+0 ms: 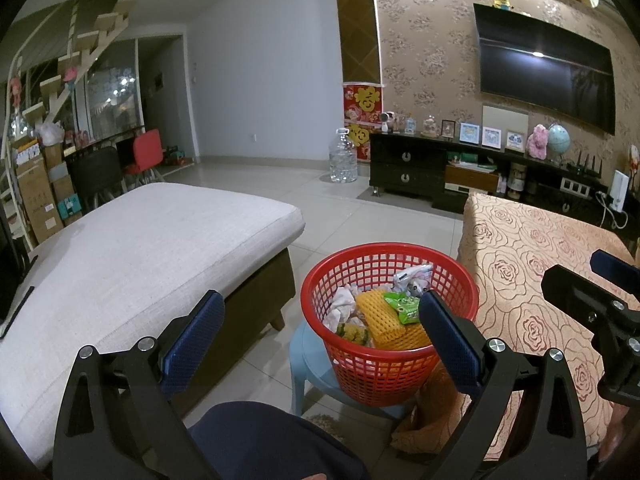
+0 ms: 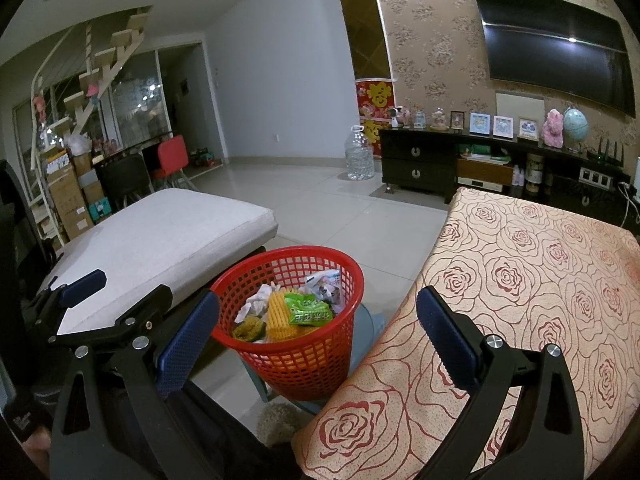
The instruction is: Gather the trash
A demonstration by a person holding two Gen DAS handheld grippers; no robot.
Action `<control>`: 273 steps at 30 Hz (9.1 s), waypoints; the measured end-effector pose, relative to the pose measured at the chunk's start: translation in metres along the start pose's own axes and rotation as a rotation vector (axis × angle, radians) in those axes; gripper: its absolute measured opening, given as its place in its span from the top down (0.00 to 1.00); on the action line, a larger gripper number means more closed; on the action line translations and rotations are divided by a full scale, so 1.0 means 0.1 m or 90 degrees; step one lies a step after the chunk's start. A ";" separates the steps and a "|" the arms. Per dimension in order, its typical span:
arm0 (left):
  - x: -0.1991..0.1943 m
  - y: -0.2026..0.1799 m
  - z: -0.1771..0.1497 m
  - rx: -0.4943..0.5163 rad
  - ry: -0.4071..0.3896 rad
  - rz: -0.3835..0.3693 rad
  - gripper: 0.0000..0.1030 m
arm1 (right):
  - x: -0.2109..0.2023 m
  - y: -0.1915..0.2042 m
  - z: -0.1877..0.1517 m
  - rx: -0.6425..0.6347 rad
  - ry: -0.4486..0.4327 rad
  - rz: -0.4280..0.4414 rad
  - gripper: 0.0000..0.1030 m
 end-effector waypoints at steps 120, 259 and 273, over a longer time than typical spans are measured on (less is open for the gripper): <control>0.69 0.02 -0.21 -0.056 0.043 -0.037 0.09 | -0.28 -5.54 -1.56 0.353 0.232 -0.392 0.05; 0.02 0.16 0.19 -0.059 -0.007 0.016 0.09 | 0.15 -0.33 0.01 0.023 0.015 -0.050 0.06; 0.03 0.10 0.17 -0.045 -0.004 0.016 0.09 | 0.12 -0.40 -0.01 0.033 0.014 -0.044 0.06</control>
Point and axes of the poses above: each gripper's, at about its wrist camera, not at the fingertips, and x roughly the way its jaws point, y to its left, z to its top, the point moved 7 cm from there along x, roughly the way its jaws point, and after that the axes turned 10 degrees about y, right-handed, at the moved point
